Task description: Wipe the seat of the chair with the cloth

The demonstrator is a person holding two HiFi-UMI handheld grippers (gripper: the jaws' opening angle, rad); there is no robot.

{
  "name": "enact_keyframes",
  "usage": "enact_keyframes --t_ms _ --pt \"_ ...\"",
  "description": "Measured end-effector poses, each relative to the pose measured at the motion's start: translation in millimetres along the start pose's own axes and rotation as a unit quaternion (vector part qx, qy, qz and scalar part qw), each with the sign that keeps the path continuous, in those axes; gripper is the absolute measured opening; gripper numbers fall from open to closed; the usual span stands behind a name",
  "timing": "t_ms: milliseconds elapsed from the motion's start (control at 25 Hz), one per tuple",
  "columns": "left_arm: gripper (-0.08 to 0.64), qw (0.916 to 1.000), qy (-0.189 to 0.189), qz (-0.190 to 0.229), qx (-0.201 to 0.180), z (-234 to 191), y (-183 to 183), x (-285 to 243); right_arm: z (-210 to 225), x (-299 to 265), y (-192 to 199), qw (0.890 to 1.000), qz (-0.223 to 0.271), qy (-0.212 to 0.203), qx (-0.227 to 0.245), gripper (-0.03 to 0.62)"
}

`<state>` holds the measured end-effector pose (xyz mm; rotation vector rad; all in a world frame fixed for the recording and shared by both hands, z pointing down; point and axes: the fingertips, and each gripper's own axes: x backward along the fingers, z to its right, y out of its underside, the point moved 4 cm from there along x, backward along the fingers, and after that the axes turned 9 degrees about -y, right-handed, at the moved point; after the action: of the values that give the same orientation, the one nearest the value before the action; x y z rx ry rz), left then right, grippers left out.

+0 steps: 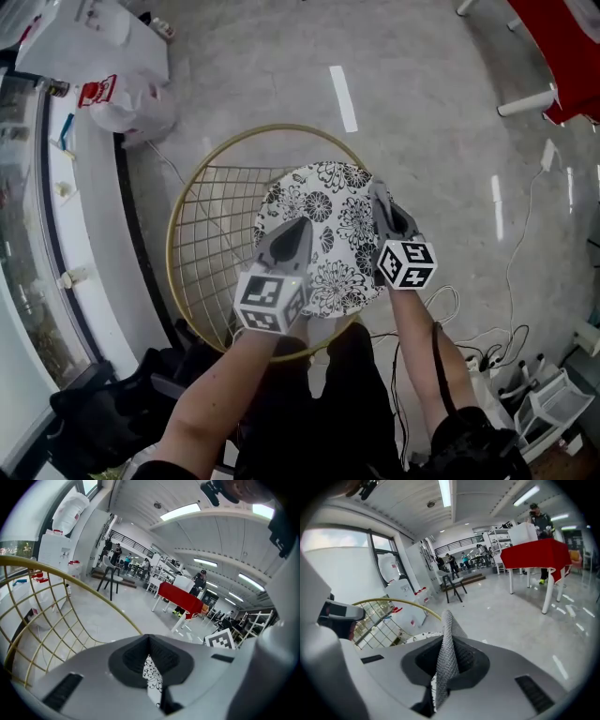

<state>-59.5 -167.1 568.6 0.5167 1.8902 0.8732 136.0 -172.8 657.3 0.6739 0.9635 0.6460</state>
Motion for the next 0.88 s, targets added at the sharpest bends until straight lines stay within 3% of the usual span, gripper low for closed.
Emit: enact_keyframes --t_ms 160,360,560,720,880 --pt "0.006 1.0000 0.003 -0.003 -0.002 -2 9 -9 29 3 4 0.998 -0.004 0.058 0.028 0.025" --pt "0.006 0.9999 -0.002 -0.010 -0.001 -12 21 -18 43 -4 23 0.995 -0.021 0.087 0.046 0.025" --pt "0.006 0.9998 -0.013 -0.014 -0.004 -26 28 -16 35 -21 48 0.995 -0.043 0.083 0.045 0.025" --pt "0.006 0.9989 -0.045 -0.006 0.009 -42 29 -6 15 -36 67 0.994 -0.072 0.062 0.059 0.025" --pt "0.006 0.9966 -0.075 -0.030 0.015 -55 38 8 -7 -48 85 0.994 -0.094 0.037 0.049 0.025"
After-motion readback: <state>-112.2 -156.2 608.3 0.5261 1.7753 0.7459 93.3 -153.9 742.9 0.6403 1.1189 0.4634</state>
